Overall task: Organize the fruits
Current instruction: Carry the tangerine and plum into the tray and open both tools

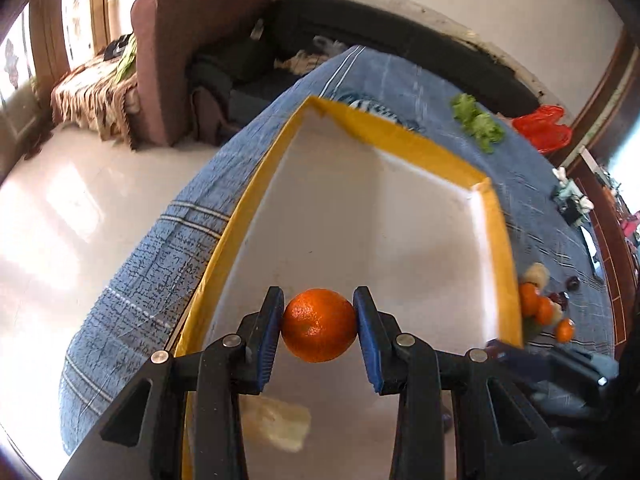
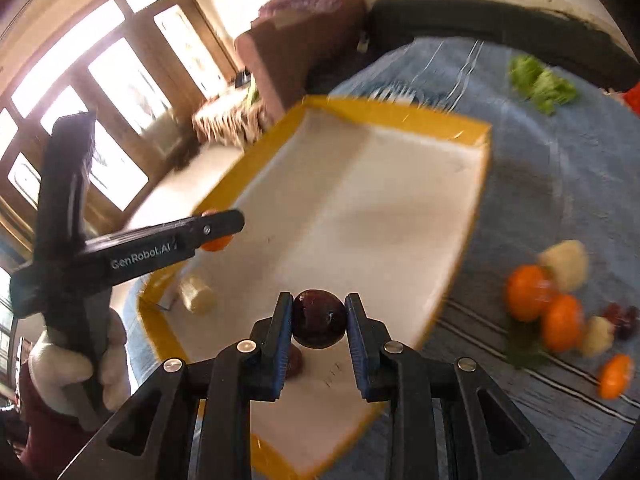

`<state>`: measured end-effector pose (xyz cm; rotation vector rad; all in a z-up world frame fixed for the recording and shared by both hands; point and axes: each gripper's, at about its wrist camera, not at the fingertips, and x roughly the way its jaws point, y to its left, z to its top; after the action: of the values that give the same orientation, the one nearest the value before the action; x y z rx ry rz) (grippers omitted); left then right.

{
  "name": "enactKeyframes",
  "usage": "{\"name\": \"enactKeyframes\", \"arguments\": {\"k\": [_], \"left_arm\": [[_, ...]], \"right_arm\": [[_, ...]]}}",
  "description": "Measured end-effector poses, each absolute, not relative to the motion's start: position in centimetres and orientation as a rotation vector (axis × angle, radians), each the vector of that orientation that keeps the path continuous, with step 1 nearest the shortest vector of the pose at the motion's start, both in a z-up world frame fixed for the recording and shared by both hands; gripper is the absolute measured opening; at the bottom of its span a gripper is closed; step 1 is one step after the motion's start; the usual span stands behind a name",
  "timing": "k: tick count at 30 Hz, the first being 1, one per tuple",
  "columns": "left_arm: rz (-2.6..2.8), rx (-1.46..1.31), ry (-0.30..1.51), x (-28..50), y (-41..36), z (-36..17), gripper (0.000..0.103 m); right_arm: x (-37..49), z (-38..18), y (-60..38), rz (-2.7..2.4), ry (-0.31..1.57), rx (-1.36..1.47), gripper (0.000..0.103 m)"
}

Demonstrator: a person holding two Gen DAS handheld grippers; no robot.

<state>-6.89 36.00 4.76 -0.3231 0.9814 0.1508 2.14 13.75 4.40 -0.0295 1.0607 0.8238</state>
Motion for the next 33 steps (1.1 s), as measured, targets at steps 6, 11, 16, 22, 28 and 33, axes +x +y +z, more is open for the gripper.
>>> {"name": "enactKeyframes", "arguments": {"k": [6,11,16,22,28,33], "left_arm": [[0.162,-0.339,0.980,-6.7,36.7,3.9,0.039],[0.184,-0.331,0.918,-8.4,36.3,5.4,0.054],[0.229,-0.275,0.830,-11.3,34.7,8.2,0.073],[0.291,-0.162,0.720,-15.0,30.0,11.5,0.089],[0.305,-0.151,0.688,-17.4,26.2,12.6,0.089],[0.300,-0.095,0.679,-18.1,23.5,12.7,0.089]], "right_arm": [[2.0,2.9,16.8,0.821,1.066,-0.107,0.031],[1.3,3.3,16.9,0.830,1.054,-0.119,0.031],[1.2,5.7,14.5,0.826,1.005,-0.069,0.031],[0.7,8.7,7.9,0.730,0.924,-0.020,0.047],[1.6,8.9,0.7,0.611,0.921,0.055,0.056],[2.0,7.9,-4.8,0.517,0.949,0.082,0.058]]}}
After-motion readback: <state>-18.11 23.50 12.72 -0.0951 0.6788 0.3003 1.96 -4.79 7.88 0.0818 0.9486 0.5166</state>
